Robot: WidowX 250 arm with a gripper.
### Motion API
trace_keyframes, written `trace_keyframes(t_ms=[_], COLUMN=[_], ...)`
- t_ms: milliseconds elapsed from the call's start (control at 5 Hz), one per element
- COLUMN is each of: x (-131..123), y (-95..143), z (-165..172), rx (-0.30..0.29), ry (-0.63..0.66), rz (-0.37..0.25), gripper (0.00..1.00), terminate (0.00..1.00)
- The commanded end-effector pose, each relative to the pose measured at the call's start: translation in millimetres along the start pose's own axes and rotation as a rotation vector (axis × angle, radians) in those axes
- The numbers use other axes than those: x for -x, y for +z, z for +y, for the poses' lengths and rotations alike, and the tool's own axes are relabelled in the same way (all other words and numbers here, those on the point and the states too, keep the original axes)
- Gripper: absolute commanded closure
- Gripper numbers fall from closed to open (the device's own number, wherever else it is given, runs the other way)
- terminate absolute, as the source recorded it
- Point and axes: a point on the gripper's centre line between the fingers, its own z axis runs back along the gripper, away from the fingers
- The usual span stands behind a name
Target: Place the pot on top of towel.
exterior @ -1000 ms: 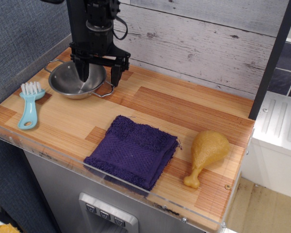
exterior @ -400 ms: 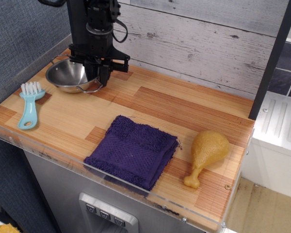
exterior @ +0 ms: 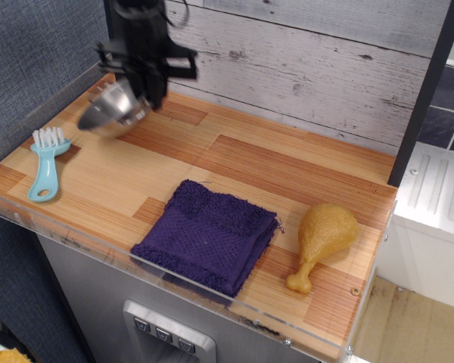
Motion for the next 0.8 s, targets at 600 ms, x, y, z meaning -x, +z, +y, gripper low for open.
trace_keyframes(t_ms=[600], x=[96.3], y=[60.6], z=[-61.9], rx=[0.115], ry=[-0.158], rz=[-0.071], gripper=[1.0], terminate=[0.0])
